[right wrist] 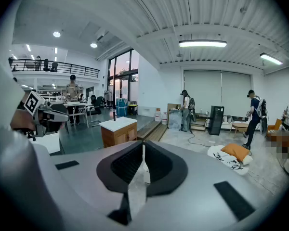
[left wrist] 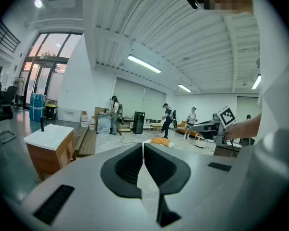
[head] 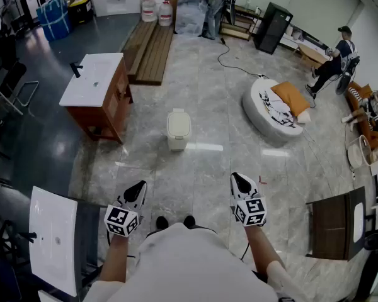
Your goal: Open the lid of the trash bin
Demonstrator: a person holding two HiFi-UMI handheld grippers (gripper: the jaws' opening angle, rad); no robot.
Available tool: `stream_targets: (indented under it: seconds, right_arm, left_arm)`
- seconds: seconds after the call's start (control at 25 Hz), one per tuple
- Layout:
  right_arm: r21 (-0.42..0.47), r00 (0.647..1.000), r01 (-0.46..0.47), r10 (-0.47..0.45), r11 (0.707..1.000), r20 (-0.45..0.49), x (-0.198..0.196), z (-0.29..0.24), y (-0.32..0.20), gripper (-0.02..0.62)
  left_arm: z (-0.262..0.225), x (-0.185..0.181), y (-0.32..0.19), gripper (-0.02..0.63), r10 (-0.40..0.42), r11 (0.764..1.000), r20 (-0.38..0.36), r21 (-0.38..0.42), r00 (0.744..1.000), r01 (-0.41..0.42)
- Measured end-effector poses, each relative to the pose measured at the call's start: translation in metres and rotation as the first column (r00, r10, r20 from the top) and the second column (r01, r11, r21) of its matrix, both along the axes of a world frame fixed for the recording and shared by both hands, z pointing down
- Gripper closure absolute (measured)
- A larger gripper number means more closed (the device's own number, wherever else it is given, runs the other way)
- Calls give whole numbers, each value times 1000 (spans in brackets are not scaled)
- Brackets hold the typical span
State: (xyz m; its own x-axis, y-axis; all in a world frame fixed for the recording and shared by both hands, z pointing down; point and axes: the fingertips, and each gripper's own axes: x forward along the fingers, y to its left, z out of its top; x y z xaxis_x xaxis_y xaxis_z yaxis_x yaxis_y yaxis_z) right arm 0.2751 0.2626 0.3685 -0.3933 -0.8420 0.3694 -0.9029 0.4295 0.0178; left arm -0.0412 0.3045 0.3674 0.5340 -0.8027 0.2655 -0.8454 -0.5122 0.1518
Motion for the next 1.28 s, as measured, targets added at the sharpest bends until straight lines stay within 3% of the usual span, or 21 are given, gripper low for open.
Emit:
stream_targets:
  seconds: [0.6, 1.28]
  right_arm:
    - [5, 1000, -11, 11, 1000, 10, -6, -4, -12, 555]
    - [8, 999, -45, 45, 999, -22, -47, -2, -3, 555]
  left_arm:
    - [-1, -4, -13, 583, 12, 1000, -8, 10, 1000, -12]
    - [11, -44, -16, 583, 64, 998, -24, 0, 998, -64]
